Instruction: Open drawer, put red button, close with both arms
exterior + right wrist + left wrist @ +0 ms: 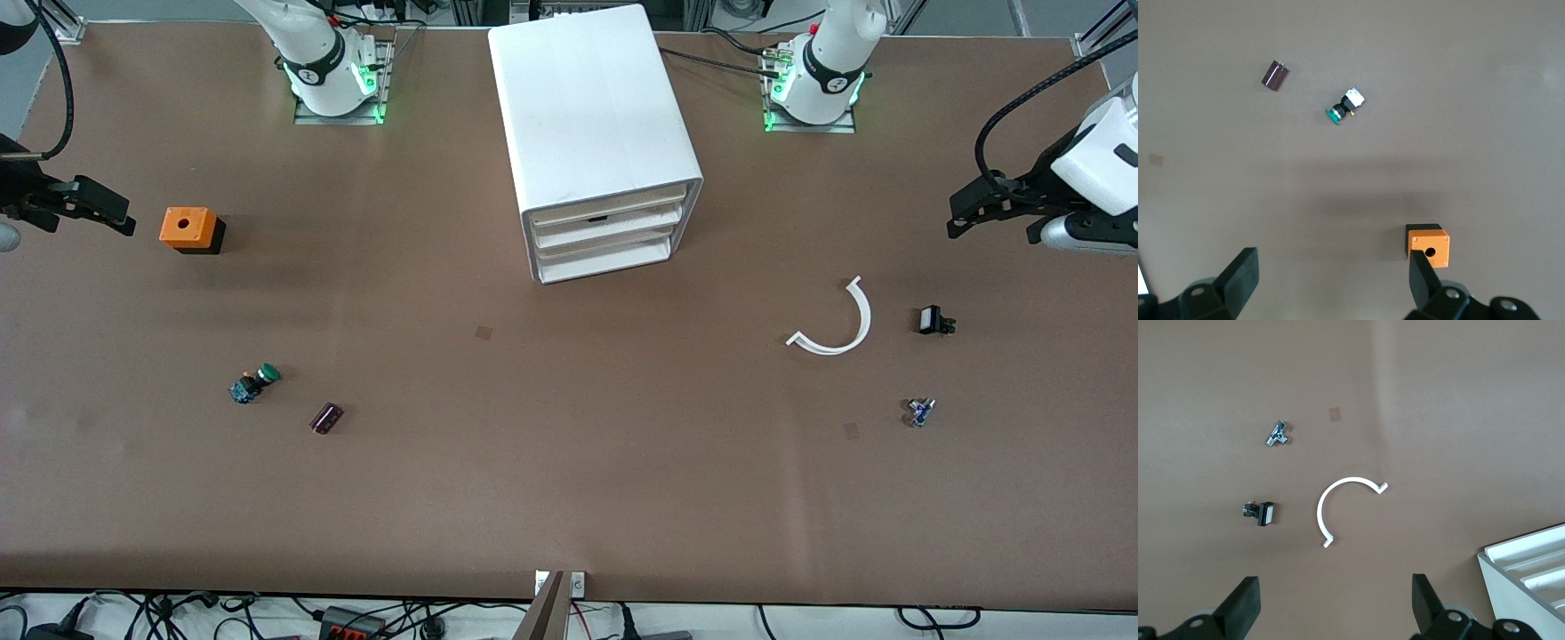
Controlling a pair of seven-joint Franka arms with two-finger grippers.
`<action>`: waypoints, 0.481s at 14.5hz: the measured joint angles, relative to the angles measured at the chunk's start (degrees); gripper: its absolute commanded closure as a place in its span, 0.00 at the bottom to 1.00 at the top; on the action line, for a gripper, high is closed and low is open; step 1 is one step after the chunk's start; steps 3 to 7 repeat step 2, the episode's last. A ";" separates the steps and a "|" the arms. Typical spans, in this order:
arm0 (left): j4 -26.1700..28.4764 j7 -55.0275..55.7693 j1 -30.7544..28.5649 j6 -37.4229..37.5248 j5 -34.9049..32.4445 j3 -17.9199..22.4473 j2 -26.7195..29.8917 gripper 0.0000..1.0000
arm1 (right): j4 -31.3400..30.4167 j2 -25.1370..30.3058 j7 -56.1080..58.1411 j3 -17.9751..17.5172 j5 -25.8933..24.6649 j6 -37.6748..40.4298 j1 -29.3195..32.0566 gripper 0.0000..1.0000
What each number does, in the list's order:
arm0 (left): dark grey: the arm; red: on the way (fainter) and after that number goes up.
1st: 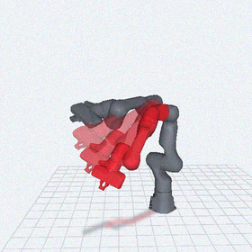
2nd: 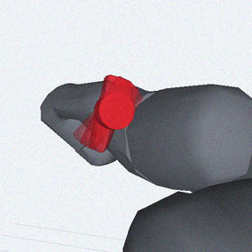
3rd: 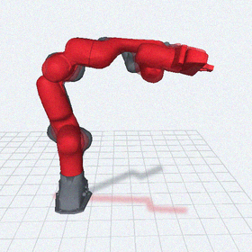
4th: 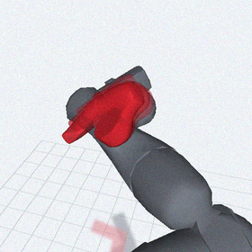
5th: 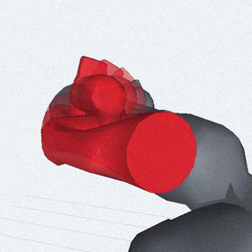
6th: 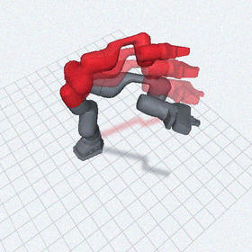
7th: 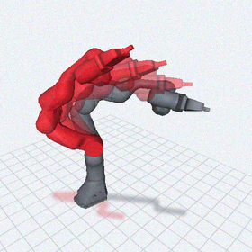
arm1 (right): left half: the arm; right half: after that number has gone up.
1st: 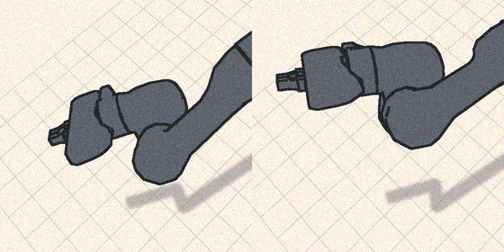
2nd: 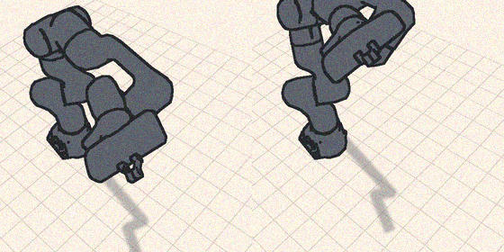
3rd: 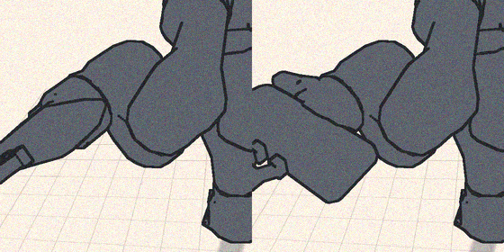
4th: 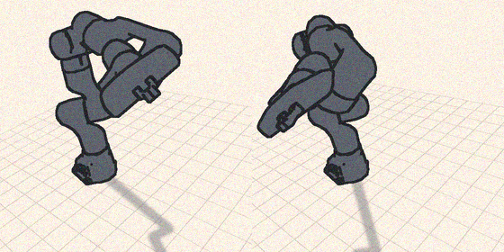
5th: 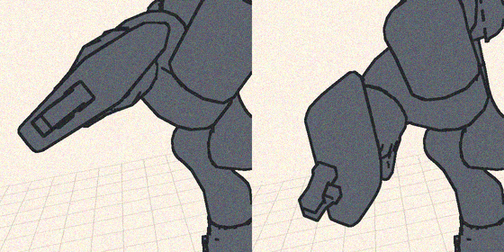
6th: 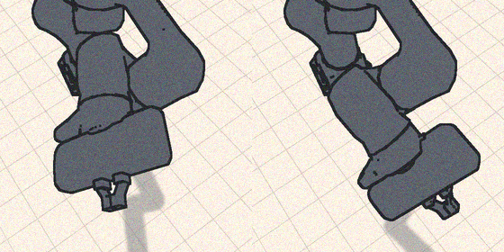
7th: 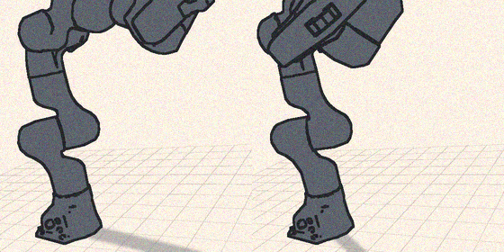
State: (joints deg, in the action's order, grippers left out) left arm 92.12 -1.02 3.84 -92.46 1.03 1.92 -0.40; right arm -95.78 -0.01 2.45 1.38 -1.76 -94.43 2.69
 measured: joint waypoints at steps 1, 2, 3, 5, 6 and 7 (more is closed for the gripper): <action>0.03 0.00 -0.07 -0.01 -0.01 0.05 0.00 0.00 | -0.07 0.00 0.00 0.00 0.00 0.00 0.00 0.00; 0.04 0.00 -0.11 -0.01 -0.01 0.09 0.02 0.00 | -0.11 0.00 0.00 0.00 0.00 0.00 0.01 0.00; 0.04 0.00 -0.11 -0.01 -0.01 0.09 0.02 0.00 | -0.11 0.00 0.00 0.00 0.00 0.00 0.01 0.00; 0.04 0.00 -0.11 -0.01 -0.01 0.09 0.02 0.00 | -0.11 0.00 0.00 0.00 0.00 0.00 0.01 0.00; 0.04 0.00 -0.11 -0.01 -0.01 0.09 0.02 0.00 | -0.11 0.00 0.00 0.00 0.00 0.00 0.01 0.00; 0.04 0.00 -0.11 -0.01 -0.01 0.09 0.02 0.00 | -0.11 0.00 0.00 0.00 0.00 0.00 0.01 0.00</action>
